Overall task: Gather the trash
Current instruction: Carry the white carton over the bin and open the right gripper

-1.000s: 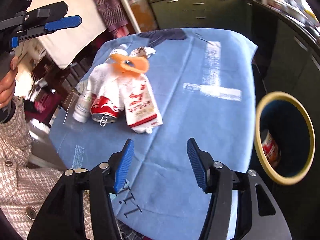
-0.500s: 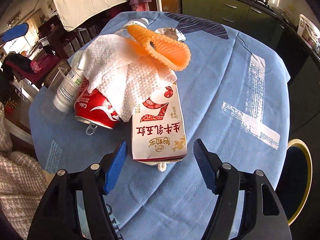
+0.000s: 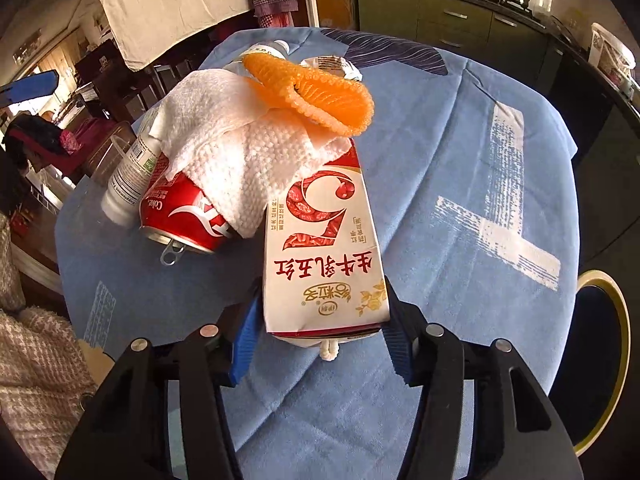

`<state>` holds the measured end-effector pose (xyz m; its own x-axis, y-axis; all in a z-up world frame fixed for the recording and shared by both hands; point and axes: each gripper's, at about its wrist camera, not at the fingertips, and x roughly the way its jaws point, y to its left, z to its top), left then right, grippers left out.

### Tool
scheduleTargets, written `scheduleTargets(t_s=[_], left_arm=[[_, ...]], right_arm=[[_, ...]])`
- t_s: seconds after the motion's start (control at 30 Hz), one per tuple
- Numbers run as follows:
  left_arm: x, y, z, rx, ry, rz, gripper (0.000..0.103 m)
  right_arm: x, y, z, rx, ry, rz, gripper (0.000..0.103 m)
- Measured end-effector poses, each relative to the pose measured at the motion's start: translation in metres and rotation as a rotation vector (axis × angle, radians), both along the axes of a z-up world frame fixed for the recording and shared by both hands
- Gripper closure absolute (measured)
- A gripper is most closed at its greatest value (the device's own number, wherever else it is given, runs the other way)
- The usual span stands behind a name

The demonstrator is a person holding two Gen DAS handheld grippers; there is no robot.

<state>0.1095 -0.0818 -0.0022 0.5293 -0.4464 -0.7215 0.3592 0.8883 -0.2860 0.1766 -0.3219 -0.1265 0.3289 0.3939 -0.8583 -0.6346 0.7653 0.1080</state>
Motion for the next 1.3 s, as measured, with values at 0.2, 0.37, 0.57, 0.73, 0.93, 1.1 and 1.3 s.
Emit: scheduleTargets(t_s=[0.2, 0.37, 0.57, 0.73, 0.93, 1.1, 1.3], left_arm=[[0.001, -0.001, -0.007, -0.01, 0.016, -0.006, 0.032], [0.001, -0.004, -0.009, -0.011, 0.022, -0.012, 0.032], [-0.004, -0.003, -0.006, -0.008, 0.012, -0.012, 0.032], [-0.009, 0.001, -0.002, 0.006, -0.006, 0.001, 0.031], [-0.009, 0.008, -0.001, 0.015, -0.005, 0.02, 0.031], [-0.007, 0.014, 0.0, 0.014, 0.002, 0.04, 0.03], [0.001, 0.026, -0.006, 0.034, 0.037, 0.07, 0.03]], right_arm=[[-0.018, -0.037, 0.01, -0.009, -0.029, -0.085, 0.049], [-0.037, -0.07, 0.028, 0.05, -0.065, -0.161, 0.049], [-0.038, -0.132, 0.05, 0.092, -0.109, -0.338, 0.049], [-0.009, -0.199, 0.039, 0.066, -0.067, -0.551, 0.049], [0.03, -0.258, -0.003, 0.017, 0.035, -0.746, 0.05], [0.064, -0.29, -0.029, -0.01, 0.063, -0.839, 0.033], [0.051, -0.293, -0.02, 0.021, 0.014, -0.901, 0.033]])
